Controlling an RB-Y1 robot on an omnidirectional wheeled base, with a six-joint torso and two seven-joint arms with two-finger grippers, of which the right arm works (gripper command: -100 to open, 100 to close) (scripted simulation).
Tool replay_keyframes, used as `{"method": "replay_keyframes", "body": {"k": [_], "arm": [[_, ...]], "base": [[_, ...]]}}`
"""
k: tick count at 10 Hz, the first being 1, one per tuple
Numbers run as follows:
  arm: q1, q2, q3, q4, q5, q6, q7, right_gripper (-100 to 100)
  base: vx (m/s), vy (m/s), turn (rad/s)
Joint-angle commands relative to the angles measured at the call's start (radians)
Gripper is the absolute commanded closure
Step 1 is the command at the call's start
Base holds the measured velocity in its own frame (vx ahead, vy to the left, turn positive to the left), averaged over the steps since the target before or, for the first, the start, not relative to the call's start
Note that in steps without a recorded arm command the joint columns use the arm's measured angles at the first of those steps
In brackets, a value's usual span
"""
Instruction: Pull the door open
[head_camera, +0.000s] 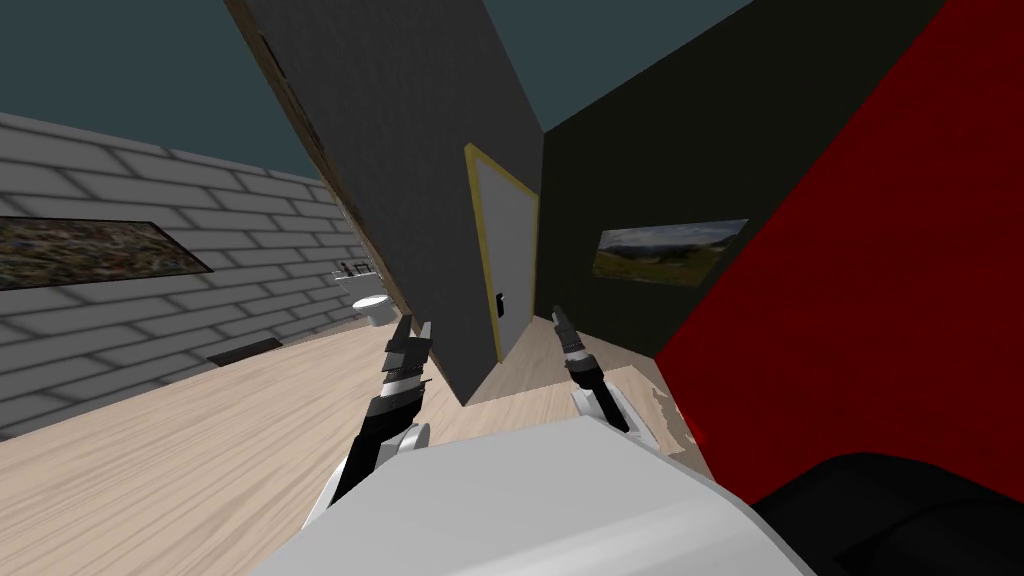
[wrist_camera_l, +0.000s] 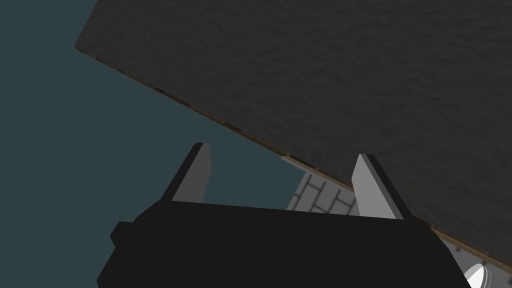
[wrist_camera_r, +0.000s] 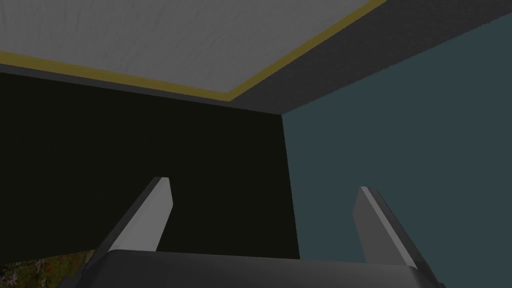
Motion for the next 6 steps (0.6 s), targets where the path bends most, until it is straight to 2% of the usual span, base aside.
{"method": "replay_keyframes", "body": {"k": [1,2,6], "arm": [[-0.016,-0.015,0.004,0.033,0.021,-0.004,0.031,-100],[-0.031,-0.028,0.009,0.069,0.041,-0.01,0.06,-100],[-0.063,-0.054,0.021,0.144,0.085,-0.022,0.122,-100]], "base": [[0.125,-0.025,0.094],[0.148,-0.061,0.109],[0.114,-0.036,0.071]]}}
